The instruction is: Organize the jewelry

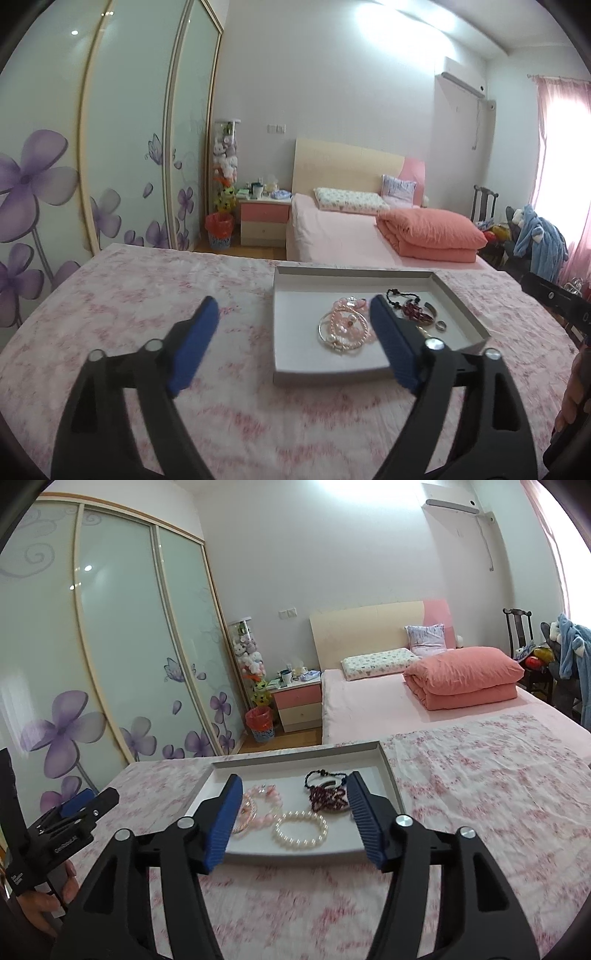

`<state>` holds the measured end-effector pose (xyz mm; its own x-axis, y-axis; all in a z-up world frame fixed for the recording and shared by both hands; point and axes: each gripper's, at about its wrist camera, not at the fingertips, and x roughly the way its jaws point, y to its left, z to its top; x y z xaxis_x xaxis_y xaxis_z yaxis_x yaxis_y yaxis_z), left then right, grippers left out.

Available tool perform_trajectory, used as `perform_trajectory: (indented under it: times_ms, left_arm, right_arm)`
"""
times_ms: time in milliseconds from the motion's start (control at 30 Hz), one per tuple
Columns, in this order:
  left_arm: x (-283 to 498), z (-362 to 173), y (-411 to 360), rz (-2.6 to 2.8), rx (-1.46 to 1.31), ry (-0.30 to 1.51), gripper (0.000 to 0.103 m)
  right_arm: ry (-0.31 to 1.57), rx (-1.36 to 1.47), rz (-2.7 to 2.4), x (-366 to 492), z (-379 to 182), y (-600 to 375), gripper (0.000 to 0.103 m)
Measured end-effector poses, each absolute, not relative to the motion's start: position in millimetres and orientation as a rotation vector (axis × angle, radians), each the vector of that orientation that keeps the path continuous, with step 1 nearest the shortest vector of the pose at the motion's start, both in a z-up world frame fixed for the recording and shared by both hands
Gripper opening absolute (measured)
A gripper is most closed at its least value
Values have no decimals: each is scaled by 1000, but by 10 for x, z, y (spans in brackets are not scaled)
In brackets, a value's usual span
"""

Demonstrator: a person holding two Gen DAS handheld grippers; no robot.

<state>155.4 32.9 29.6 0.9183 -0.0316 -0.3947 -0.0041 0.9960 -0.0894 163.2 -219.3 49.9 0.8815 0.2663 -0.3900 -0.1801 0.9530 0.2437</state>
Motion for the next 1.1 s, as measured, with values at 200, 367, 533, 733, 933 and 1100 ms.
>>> perform_trajectory:
  times_ms: [200, 367, 533, 733, 933, 1100]
  left_arm:
    - [1145, 305, 305, -14, -93, 351, 99]
    - [923, 263, 250, -9, -81, 331, 99]
    - [771, 226, 171, -9, -50, 317, 99]
    - [670, 173, 114, -20, -33, 322, 99]
    - [606, 146, 82, -33, -14, 321, 99]
    - [597, 146, 63, -35, -10, 323, 99]
  right_arm:
    - [425, 167, 213, 1317, 471, -2166, 78]
    - [427, 160, 205, 1111, 385, -2153, 94]
    - [391, 105, 179, 933, 351, -2096, 101]
    - [366, 82, 174, 789, 282, -2058, 101]
    - [352, 91, 175, 702, 237, -2065, 101]
    - [345, 95, 178, 666, 219, -2076, 101]
